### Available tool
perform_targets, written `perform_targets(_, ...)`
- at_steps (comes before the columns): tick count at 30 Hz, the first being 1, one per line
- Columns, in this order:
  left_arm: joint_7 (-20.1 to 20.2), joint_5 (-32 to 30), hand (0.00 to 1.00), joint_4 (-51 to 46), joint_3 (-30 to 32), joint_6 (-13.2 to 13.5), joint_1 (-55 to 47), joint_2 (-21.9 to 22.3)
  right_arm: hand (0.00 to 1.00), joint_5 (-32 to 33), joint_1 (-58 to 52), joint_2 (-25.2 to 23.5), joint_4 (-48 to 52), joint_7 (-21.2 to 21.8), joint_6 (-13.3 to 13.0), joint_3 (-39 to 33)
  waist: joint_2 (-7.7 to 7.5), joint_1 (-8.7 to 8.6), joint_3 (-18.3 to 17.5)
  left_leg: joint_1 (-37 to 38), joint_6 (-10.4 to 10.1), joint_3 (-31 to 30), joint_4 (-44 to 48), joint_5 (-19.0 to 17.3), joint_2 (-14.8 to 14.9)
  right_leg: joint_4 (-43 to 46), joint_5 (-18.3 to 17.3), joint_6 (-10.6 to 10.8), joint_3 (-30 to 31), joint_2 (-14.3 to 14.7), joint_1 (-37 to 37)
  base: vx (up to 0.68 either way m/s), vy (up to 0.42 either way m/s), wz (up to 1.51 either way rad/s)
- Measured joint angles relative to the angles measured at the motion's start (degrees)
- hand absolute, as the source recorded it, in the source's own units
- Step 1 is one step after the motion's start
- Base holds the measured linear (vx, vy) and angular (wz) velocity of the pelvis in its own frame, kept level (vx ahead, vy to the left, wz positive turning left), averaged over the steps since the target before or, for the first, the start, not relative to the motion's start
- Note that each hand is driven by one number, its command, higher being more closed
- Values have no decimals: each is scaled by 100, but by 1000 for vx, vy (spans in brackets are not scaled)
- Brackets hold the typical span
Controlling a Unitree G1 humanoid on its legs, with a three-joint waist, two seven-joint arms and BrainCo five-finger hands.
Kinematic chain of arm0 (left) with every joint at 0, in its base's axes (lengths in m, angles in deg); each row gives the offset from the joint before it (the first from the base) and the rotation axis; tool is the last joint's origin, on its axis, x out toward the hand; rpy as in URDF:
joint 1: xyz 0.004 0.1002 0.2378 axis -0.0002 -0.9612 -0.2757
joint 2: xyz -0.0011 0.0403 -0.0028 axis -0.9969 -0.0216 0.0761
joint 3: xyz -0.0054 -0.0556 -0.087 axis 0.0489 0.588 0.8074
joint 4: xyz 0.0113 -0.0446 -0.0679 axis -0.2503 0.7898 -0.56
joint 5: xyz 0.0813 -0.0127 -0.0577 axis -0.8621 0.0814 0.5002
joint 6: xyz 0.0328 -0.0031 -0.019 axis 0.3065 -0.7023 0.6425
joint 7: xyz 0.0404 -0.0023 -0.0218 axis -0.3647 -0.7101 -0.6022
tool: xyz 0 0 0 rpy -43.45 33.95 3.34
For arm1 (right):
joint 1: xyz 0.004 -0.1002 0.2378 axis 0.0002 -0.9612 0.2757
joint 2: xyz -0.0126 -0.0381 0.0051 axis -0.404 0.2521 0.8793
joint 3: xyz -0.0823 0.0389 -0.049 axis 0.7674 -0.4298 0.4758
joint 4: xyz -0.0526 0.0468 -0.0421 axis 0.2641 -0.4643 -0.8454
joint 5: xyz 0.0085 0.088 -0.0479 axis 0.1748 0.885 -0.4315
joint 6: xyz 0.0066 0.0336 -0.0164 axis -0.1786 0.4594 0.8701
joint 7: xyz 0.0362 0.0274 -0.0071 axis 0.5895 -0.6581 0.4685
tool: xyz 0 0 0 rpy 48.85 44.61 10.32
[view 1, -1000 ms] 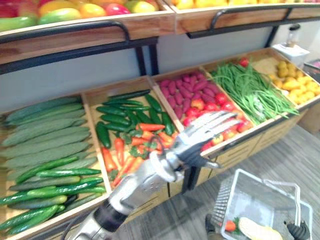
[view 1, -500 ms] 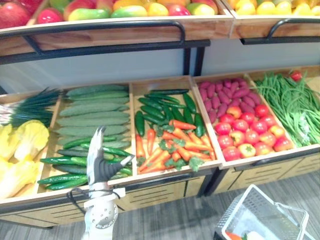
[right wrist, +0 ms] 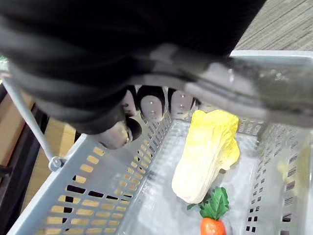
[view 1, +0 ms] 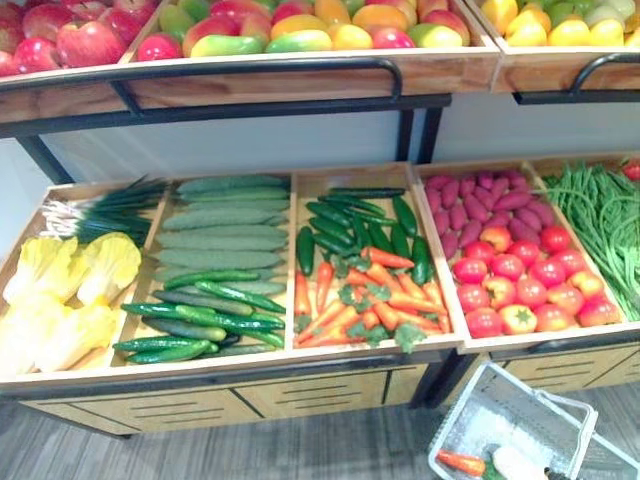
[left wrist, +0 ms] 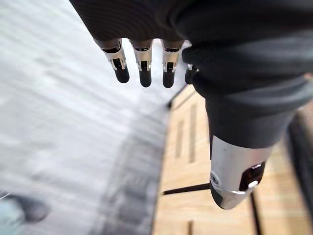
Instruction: Pick vegetable in the basket
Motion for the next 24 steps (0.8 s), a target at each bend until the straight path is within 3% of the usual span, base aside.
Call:
perform_targets(4, 529, -91, 0, 487, 23, -161, 73, -159, 100, -63, 266, 85, -459, 14, 12, -292, 17, -23, 36, 136, -27, 265, -97, -2, 23, -1, 2, -3, 323, 113, -140, 67, 10, -37)
perform_targets(10, 701, -107, 0, 668, -467, -147, 400, -413, 100, -47, 431, 348, -996, 34, 35, -289, 82, -168, 136, 233, -27, 295, -108, -3, -17, -3, 2, -3, 489, 132, -142, 29, -9, -13)
perform_targets(18, 805, -360, 0, 820, -1500, -156, 609, -622, 100, 26, 521, 398, -1067, 103, 23, -36, 2, -191, 289, 417, -65, 827, -110, -64, -64, 73, 107, -42, 1084, 254, -389, -33, -34, -41)
perform_targets(21, 751, -689, 0, 796, -1934, -152, 778, -805, 100, 27, 517, 241, -658, 113, -8, 329, -159, -233, 488, 432, -9, 1555, 226, -362, -59, 490, 283, -176, 1736, 450, -910, -133, -32, -107)
perform_targets(22, 745, -745, 0, 739, -2005, -151, 836, -881, 100, 33, 523, 179, -536, 123, -6, 517, -271, -256, 542, 415, 120, 1768, 329, -413, -92, 458, 594, -287, 1765, 521, -1038, -276, -56, -188)
perform_targets(23, 733, -745, 0, 617, -2029, -141, 849, -908, 100, 33, 664, 72, -336, 123, -10, 790, -195, -167, 609, 426, 189, 2377, 308, -368, 52, 120, 1417, -463, 1556, 746, -1214, -232, -71, -169)
perform_targets(24, 726, -750, 0, 569, -2046, -120, 910, -941, 100, 32, 695, 38, -253, 119, -11, 835, -204, -197, 671, 408, 184, 2534, 324, -357, 96, 548, 1090, -701, 1131, 770, -1348, -208, -114, -161)
